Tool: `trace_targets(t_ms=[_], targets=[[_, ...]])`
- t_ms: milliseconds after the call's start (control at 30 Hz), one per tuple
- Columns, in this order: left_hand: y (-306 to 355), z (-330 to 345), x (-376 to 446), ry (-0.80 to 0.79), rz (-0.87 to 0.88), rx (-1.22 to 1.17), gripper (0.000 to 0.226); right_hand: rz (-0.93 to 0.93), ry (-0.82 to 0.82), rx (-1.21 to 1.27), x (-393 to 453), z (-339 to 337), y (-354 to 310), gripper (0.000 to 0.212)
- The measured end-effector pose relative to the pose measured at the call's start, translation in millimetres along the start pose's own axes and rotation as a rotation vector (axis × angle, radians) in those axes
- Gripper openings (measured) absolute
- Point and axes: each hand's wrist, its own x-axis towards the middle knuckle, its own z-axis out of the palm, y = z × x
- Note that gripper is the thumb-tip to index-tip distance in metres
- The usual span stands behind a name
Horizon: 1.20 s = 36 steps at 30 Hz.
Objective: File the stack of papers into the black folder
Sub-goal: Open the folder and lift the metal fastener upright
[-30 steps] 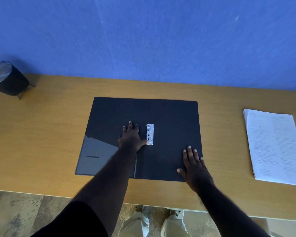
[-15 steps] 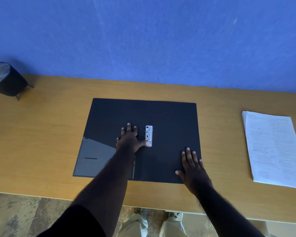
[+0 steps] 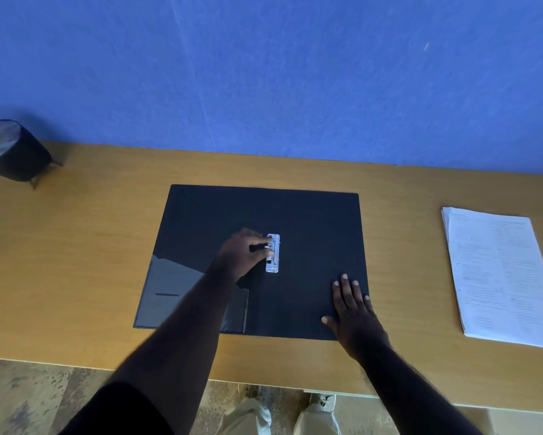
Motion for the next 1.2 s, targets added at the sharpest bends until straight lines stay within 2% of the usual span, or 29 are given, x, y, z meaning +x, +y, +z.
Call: trace_targets(t_ms=[133, 367, 700, 867, 1033, 1200], targets=[[8, -2, 13, 0.082, -0.021, 0.094, 0.025, 0.003, 0.002, 0.004, 0, 1, 0, 0.082], [16, 4, 34, 0.077, -0.167, -0.088, 0.021, -0.001, 0.013, 0.015, 0, 3, 2, 0.083], [16, 9, 39, 0.091, -0.303, -0.156, 0.025, -0.003, 0.012, -0.001, 0, 3, 1, 0.082], [24, 10, 32, 0.125, -0.277, -0.084, 0.03, -0.005, 0.018, 0.018, -1, 2, 1, 0.083], [42, 27, 18, 0.323, -0.152, 0.187, 0.03, -0.02, 0.06, 0.022, -3, -2, 1, 0.081], [67, 62, 9, 0.305, -0.003, 0.311, 0.033, -0.009, 0.137, 0.057, -8, -10, 16, 0.083]])
